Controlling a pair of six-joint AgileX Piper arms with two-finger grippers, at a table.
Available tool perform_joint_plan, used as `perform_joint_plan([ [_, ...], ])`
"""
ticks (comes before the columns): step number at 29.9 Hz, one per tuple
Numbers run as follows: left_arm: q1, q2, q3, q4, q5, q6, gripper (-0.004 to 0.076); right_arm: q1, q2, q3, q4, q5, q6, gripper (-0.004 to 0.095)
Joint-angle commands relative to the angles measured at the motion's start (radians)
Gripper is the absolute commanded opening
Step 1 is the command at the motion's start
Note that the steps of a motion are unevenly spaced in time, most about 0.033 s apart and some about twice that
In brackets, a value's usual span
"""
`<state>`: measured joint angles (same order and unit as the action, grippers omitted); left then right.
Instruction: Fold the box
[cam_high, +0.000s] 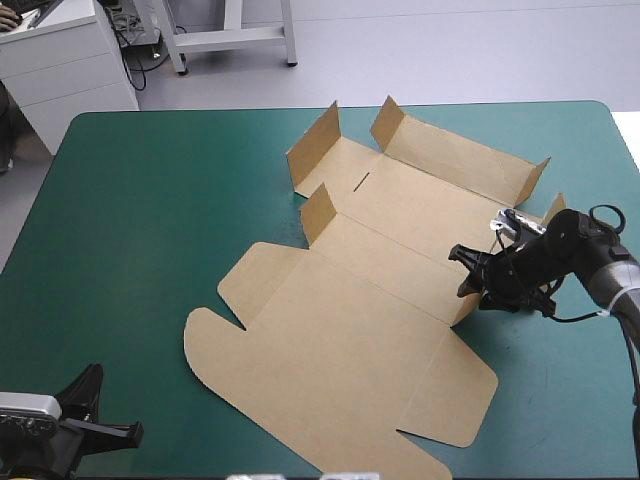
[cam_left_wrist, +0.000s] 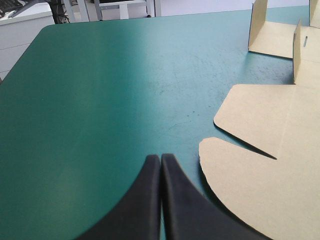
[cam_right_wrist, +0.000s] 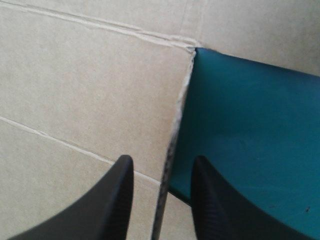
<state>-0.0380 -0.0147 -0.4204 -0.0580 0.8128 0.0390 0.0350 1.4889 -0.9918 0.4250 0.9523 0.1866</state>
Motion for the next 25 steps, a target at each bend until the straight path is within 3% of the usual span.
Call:
perform_joint_plan([
  [1, -0.006, -0.017, -0.018, -0.01, -0.075, -0.006, -0.0032, 0.013, -0.012, -0.032, 0.003, 0.016, 0.0, 0.0111],
  [3, -0.006, -0.017, -0.018, -0.01, -0.075, -0.004, -0.0032, 0.026, -0.008, -0.032, -0.017, 0.021, 0.003, -0.0023],
  [9, -0.006, -0.017, -0.018, -0.01, -0.075, -0.004, -0.0032, 0.04, -0.006, -0.036, -0.04, 0.021, -0.01, -0.0006],
  [17, -0.006, -0.017, -0.018, -0.014, -0.074, 0.0, -0.0032, 0.044, -0.006, -0.134, -0.042, 0.092, -0.204, -0.0006],
  [25, -0.006, -0.017, -0.018, -0.014, -0.074, -0.004, -0.0032, 0.126, 0.054, -0.33, -0.204, 0.139, -0.446, -0.0006],
])
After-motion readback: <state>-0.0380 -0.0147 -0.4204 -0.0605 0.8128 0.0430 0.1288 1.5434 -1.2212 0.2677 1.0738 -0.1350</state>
